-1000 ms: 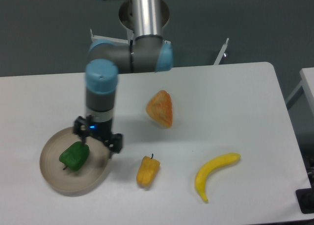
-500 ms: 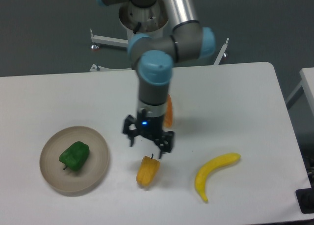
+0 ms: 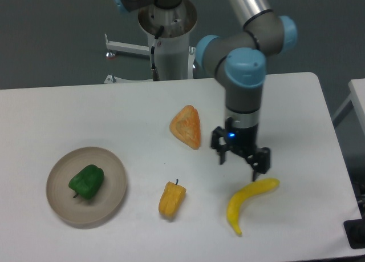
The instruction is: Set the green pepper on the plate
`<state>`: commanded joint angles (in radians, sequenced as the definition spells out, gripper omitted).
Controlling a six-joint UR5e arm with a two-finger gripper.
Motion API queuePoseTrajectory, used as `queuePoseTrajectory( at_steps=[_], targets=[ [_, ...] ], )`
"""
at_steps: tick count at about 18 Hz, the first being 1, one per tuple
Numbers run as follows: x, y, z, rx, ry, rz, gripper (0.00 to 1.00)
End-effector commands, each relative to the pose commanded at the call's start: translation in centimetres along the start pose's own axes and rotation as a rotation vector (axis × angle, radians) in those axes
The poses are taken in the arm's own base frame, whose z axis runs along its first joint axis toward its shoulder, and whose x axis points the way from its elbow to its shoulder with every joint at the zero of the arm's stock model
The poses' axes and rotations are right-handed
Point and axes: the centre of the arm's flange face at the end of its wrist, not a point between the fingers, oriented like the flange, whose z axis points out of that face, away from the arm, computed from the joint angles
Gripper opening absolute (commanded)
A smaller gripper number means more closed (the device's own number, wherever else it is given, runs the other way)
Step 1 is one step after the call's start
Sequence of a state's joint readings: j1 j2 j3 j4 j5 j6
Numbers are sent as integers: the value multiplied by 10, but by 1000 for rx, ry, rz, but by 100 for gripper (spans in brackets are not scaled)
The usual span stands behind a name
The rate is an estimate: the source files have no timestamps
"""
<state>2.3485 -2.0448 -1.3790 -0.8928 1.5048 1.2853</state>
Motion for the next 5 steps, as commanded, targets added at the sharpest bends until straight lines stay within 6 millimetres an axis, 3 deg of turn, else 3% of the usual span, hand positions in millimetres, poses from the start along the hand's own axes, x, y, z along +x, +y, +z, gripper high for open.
queuePoseTrajectory(
  at_steps=[5],
  targets=[
    [-4, 4, -1, 0, -7, 18, 100]
  ],
)
